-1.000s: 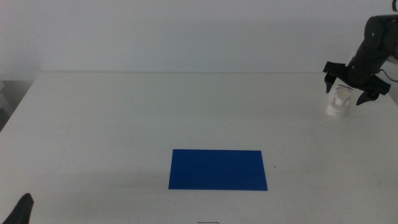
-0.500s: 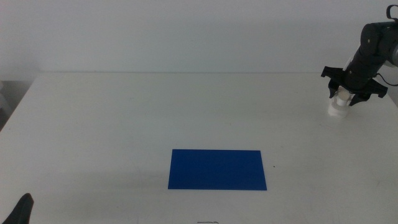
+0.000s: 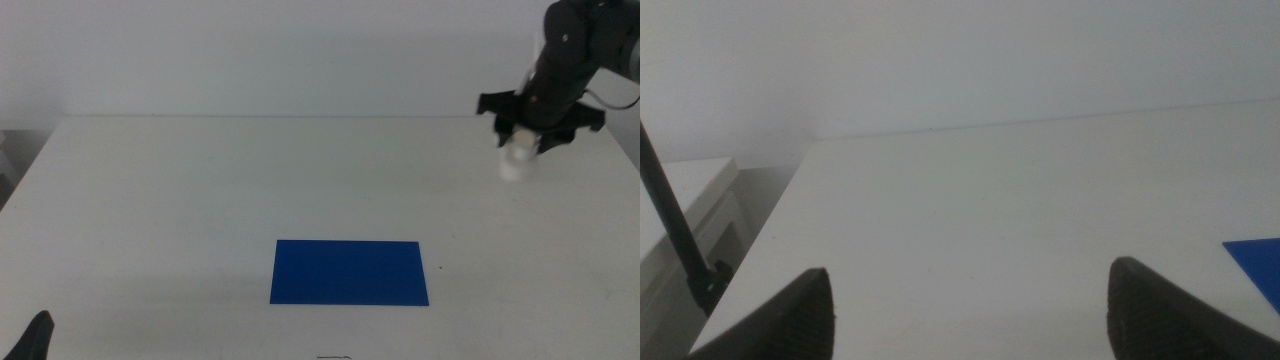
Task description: Use one arm to grab the shoe from the table and place it on the mat.
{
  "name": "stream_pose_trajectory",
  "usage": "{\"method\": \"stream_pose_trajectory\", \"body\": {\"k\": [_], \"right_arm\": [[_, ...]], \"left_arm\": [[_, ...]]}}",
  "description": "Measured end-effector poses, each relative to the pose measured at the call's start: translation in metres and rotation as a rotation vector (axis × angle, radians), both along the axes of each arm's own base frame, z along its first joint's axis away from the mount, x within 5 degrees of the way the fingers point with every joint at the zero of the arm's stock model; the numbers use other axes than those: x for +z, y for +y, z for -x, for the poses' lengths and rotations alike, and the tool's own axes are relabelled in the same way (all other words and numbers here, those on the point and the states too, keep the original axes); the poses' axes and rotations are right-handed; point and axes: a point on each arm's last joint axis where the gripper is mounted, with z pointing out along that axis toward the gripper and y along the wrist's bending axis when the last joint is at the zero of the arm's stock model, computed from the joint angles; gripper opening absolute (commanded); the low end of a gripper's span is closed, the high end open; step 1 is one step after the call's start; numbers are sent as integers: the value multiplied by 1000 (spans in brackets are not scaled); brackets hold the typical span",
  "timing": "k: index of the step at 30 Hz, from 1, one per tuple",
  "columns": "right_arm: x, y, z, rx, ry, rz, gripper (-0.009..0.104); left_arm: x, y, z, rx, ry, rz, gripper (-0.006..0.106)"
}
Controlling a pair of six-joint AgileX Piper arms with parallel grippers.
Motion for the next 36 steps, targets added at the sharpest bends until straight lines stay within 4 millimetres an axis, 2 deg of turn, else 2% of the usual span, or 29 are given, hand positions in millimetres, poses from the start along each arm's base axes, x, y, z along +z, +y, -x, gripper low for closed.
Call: {"method": "stream_pose_trajectory", "body": {"k": [4,8,15,18,22,29,33,36], "right_arm": [[7,37,44,6,8,-59,-1],[8,85,80,49,8,-108,-1],[0,168,122,178,-16,-174,-1],[-5,192,136,190,-26,-195,-1],[-14,204,143,145,-16,-203,-1],[-20,208,144,141,-2,-196,-1],[-20,208,144,260,-4,-140,-1],[-20,208,144,430,-7,-61,-1]], "left_arm": [[0,0,0,0,0,0,94],[0,0,0,0,0,0,94],[0,0,0,0,0,0,94],[0,0,0,0,0,0,94],[0,0,0,0,0,0,94],[0,0,0,0,0,0,94],[0,0,0,0,0,0,94],[0,0,0,0,0,0,94]]}}
